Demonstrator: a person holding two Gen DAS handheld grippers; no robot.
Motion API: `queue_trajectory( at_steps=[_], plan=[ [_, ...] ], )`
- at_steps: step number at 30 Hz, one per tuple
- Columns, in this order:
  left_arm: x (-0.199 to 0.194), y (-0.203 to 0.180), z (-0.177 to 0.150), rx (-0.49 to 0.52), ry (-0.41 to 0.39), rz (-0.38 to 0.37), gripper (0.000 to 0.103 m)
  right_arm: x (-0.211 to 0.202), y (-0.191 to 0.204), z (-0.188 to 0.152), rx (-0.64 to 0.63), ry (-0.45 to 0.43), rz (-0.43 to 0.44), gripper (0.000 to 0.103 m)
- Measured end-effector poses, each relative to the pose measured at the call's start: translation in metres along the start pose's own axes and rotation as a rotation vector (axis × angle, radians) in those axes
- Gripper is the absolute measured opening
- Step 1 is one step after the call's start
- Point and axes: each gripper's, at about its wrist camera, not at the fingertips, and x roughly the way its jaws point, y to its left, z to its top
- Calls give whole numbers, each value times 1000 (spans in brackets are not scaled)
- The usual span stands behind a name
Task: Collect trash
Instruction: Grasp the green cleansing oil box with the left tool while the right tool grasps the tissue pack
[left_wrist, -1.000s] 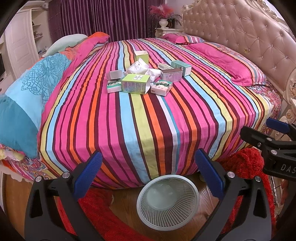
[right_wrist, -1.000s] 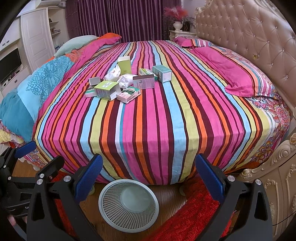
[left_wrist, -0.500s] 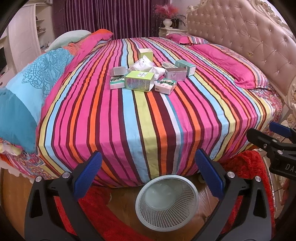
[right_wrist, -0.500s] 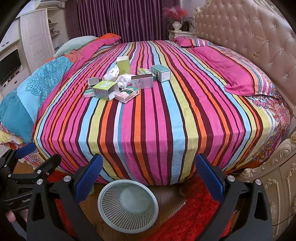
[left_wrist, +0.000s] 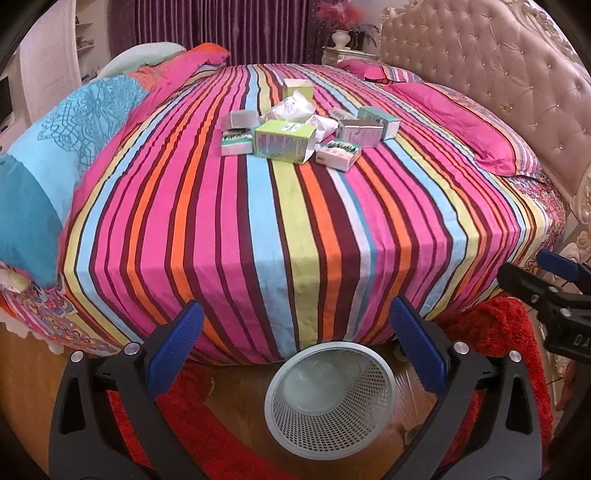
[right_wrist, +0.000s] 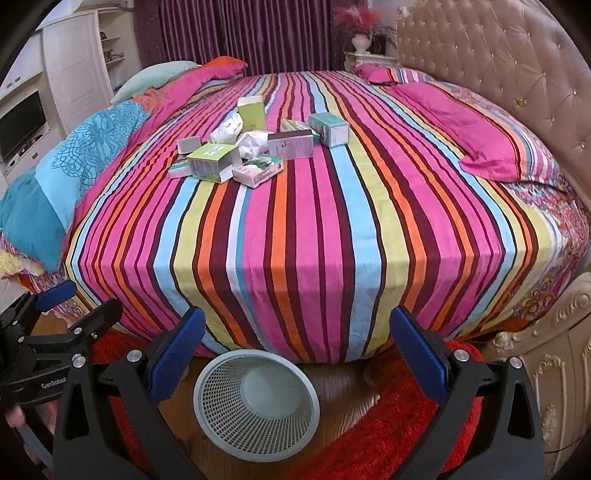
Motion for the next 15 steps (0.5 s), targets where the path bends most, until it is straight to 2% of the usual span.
queue_trajectory(
  at_steps=[3,7,11,15],
  plan=[
    [12,5,1,-14,22,-2,98,4,-2,2,-5,-56,21,96],
    [27,8,10,-10,22,-5,98,14,-8,15,-3,-82,42,96],
    [43,12,33,22,-2,23,98,31,-16,34,-9,-77,67,96],
    [64,20,61,16,-22,21,98,53,-17,53,-87,-78,97,96]
  ],
)
